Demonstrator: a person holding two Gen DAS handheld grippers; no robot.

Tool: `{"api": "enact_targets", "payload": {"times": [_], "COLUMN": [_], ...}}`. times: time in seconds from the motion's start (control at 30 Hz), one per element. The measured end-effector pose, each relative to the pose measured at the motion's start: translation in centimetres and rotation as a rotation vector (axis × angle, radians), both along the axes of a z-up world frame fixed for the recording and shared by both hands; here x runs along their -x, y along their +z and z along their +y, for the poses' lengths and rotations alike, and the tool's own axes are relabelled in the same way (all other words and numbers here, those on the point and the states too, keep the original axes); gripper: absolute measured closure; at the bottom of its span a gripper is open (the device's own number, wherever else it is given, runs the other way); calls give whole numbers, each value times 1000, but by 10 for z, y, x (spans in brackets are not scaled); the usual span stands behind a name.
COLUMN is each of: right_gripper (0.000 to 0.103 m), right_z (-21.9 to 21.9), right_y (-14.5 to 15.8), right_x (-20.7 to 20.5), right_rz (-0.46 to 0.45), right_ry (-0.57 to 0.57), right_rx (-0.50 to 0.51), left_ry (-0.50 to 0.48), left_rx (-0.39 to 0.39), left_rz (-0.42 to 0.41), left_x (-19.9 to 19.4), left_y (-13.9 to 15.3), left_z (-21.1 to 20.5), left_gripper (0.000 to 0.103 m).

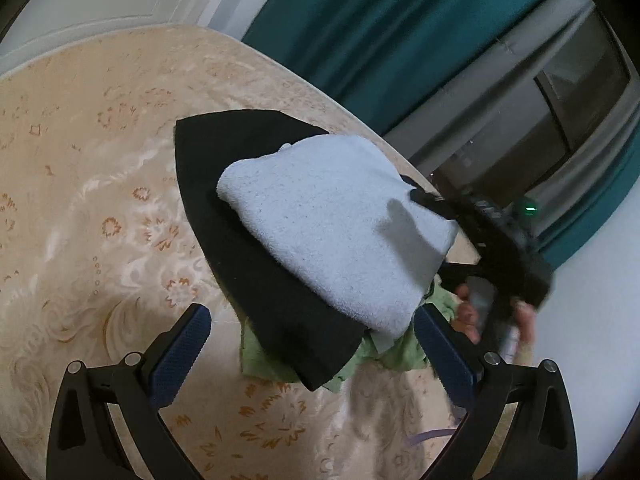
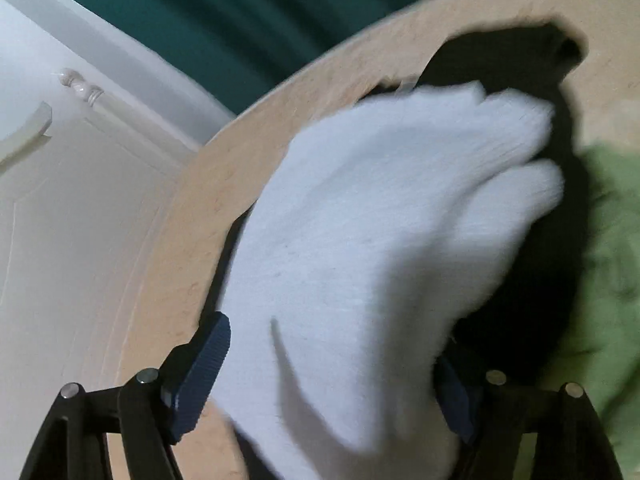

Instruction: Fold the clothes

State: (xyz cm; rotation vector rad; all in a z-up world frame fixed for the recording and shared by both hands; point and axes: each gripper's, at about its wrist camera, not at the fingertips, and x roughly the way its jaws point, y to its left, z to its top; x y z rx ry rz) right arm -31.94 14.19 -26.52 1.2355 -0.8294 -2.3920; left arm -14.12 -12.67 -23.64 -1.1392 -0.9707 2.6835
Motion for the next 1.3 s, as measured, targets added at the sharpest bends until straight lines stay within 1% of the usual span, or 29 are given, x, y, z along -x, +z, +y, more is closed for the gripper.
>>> {"api": "enact_targets", "payload": {"times": [0.03, 0.07, 0.1, 0.17, 0.23, 0.3, 0.37, 0.43, 0.5, 0.53, 0.57, 0.6, 0.63, 0.67, 0.7, 0.77, 0.8, 0.83, 0.87, 0.93, 1.0, 1.03, 1.07, 1.1, 1.13, 1.17, 1.2, 1.27, 1.3], "right_gripper": [26, 44, 52, 59, 63, 65, 65, 65, 67, 67, 71, 79, 80, 92, 93, 94, 97, 101, 102, 101, 98, 97, 91, 72, 58, 37, 35, 35, 32], "right_z": [-5, -8, -8, 2, 11, 7, -3, -22, -44, -56, -69, -81, -95, -111, -130, -172, -190, -201, -205, -211, -204, -199, -195, -189, -181, -172, -163, -146, -137], "right_y": [-5, -12, -19, -23, -20, -9, 1, 13, 28, 37, 46, 55, 64, 74, 82, 91, 88, 81, 74, 60, 50, 45, 40, 34, 27, 19, 13, 0, -7], "right_x": [7, 13, 16, 15, 9, 1, -5, -10, -15, -18, -21, -24, -27, -29, -32, -41, -48, -58, -70, -92, -104, -109, -111, -108, -104, -101, -98, -94, -91], "right_rz": [-19, -51, -85, -121, -139, -133, -125, -124, -101, -77, -54, -30, -3, 27, 43, 35, 16, -2, -21, -59, -83, -92, -99, -106, -121, -137, -150, -175, -188], "right_ry": [9, 16, 24, 32, 36, 56, 93, 146, 204, 238, 272, 306, 342, 380, 416, 488, 534, 573, 603, 648, 638, 630, 619, 598, 558, 515, 482, 413, 379], "right_rx": [-27, -42, -14, 118, 232, 272, 327, 411, 441, 449, 457, 465, 473, 483, 451, 305, 255, 254, 294, 366, 359, 345, 325, 300, 282, 287, 310, 355, 377], "left_ry": [5, 12, 20, 31, 50, 79, 143, 227, 313, 377, 418, 473, 528, 582, 626, 699, 729, 752, 759, 742, 724, 703, 687, 670, 653, 638, 620, 585, 567], "left_rx": [-15, -18, -21, -45, -76, -99, -110, -118, -126, -114, -103, -96, -88, -80, -86, -98, -104, -109, -117, -179, -241, -277, -297, -317, -336, -366, -411, -527, -584], "left_rz": [2, 3, 4, -12, -13, 3, 35, 77, 119, 143, 156, 177, 198, 219, 235, 249, 246, 227, 205, 153, 100, 55, -5, -65, -125, -167, -198, -220, -232], "left_x": [-1, -3, -5, -5, -7, -10, -19, -34, -49, -62, -70, -84, -98, -112, -125, -147, -154, -159, -160, -153, -145, -139, -132, -125, -119, -113, -109, -103, -101], "left_y": [0, -1, -1, -5, -5, -2, 5, 15, 25, 33, 38, 43, 49, 54, 56, 55, 53, 48, 42, 28, 14, 4, -6, -16, -26, -36, -47, -65, -74], "left_z": [-2, -3, -5, -8, -14, -26, -45, -71, -97, -115, -126, -140, -153, -167, -179, -199, -207, -214, -219, -225, -232, -234, -232, -231, -229, -229, -227, -222, -220], "left_gripper": [0, 0, 0, 0, 0, 0, 0, 0, 0, 0, 0, 0, 0, 0, 0, 0, 0, 0, 0, 0, 0, 0, 0, 0, 0, 0, 0, 0, 0]}}
